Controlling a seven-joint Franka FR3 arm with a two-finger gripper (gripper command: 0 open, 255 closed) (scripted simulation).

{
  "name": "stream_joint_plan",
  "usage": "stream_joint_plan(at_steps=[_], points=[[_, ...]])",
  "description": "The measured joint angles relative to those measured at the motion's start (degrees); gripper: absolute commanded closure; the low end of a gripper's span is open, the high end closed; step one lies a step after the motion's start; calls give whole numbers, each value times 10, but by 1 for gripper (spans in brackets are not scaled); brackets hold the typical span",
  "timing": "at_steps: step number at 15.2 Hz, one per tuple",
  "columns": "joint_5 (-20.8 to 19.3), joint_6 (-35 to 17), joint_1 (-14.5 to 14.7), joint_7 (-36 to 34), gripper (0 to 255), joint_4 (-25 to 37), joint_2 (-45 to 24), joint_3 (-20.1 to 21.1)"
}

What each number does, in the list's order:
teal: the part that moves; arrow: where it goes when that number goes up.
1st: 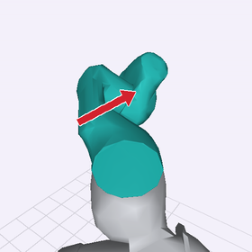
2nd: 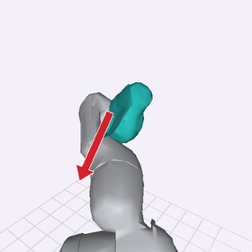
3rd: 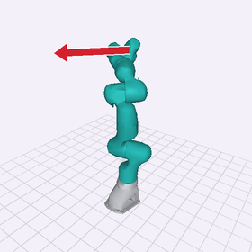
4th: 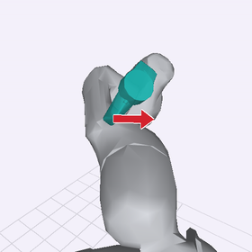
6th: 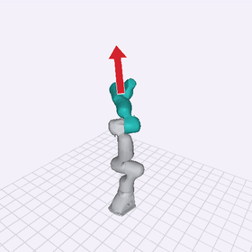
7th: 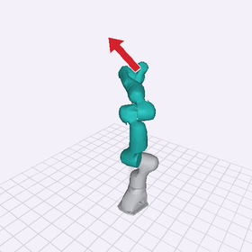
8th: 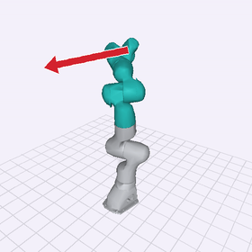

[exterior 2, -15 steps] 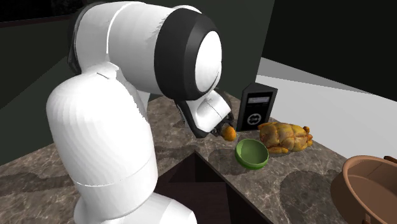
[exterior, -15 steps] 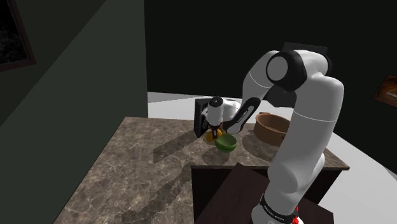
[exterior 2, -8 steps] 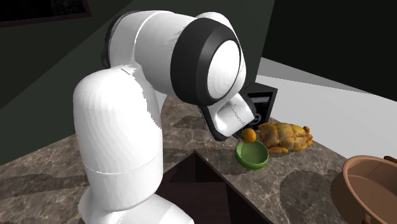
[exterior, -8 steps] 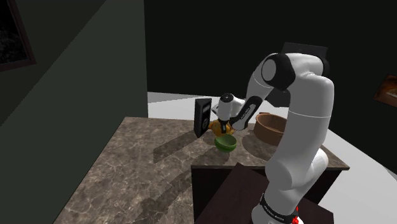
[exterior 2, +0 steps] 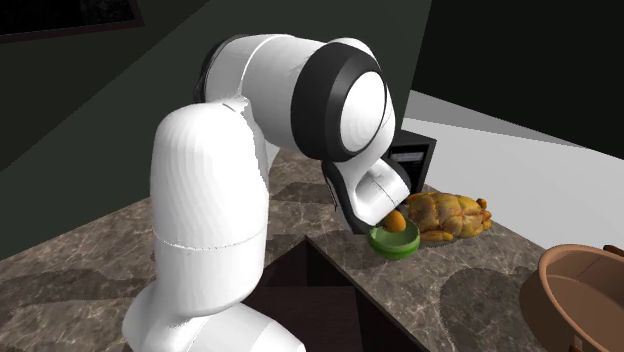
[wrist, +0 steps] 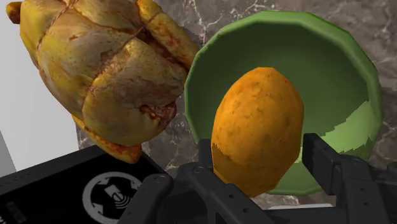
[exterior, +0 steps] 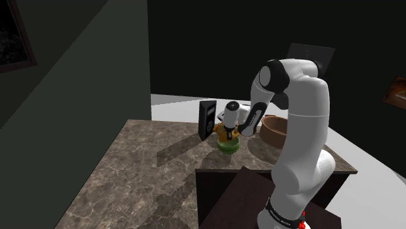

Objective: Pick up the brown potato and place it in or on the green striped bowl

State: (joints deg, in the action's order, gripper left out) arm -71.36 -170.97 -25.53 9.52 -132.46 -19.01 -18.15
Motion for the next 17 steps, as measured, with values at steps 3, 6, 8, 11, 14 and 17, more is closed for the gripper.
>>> stream_joint_plan(at_steps=[3,6,8,11,14,17], points=[[-39,-14,10,-45,255,14,-27,-14],[-80,-28,21,-95,255,30,-55,-28],[-88,-29,24,-104,255,32,-58,-31],[-91,-30,25,-108,255,33,-59,-32],[-90,-30,24,-107,0,33,-59,-31],[-89,-30,24,-106,0,33,-60,-31]])
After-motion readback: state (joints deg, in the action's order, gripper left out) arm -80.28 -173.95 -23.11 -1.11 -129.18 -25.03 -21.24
